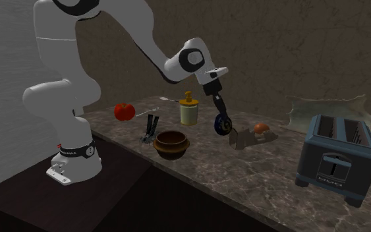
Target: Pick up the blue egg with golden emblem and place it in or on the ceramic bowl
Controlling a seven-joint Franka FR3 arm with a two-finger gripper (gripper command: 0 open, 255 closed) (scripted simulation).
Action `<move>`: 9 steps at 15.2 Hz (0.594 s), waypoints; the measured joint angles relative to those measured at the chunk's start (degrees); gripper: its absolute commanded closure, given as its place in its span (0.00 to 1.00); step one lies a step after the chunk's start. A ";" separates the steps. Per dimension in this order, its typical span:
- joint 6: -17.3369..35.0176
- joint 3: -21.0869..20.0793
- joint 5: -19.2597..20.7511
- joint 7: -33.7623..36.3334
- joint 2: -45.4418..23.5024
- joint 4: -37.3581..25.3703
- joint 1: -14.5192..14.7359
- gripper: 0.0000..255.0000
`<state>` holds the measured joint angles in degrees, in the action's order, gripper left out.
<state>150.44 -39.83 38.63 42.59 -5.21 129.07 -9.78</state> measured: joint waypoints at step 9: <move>-3.52 -1.17 -10.36 -8.56 5.38 -1.26 -0.67 1.00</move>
<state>146.92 -41.00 28.27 34.03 0.18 127.81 -10.45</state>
